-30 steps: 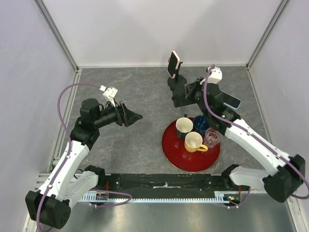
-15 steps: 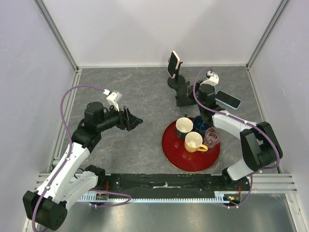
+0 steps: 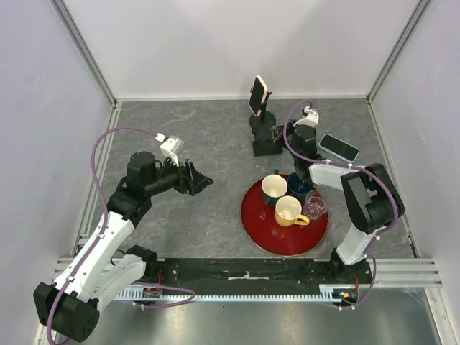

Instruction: Place the phone on the phone stand

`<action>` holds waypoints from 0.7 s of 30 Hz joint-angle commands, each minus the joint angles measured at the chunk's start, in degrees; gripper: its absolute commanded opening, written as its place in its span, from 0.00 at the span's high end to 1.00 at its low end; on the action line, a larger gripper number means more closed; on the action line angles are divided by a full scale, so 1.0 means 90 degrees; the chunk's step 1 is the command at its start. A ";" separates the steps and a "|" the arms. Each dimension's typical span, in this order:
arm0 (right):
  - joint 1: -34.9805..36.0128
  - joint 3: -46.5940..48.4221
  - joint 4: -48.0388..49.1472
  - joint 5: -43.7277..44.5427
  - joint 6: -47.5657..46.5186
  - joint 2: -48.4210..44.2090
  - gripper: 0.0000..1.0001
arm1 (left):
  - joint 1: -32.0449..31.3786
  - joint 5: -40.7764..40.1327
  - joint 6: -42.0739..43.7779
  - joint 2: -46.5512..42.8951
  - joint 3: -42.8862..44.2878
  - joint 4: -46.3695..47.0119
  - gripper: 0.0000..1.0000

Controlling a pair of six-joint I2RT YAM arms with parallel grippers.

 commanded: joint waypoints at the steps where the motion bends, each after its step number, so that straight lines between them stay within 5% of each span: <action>1: -0.0179 0.0151 0.0805 -0.0243 0.0165 0.0069 1.00 | -0.0020 -0.0018 0.0283 -0.0007 0.0060 0.0105 0.23; 7: -0.0326 0.0336 0.0395 -0.0817 0.0145 0.0283 0.81 | -0.0021 0.0080 0.0273 -0.0066 0.0031 0.0144 0.23; 14: -0.0384 0.0483 -0.0239 -0.0839 0.0058 0.0109 0.43 | -0.0040 0.0138 0.0254 -0.0261 -0.0018 0.0144 0.22; 21: -0.0832 0.0649 -0.2101 -0.0644 -0.0469 -0.0847 0.18 | -0.0206 0.0090 0.0263 -0.0524 -0.0028 0.0125 0.22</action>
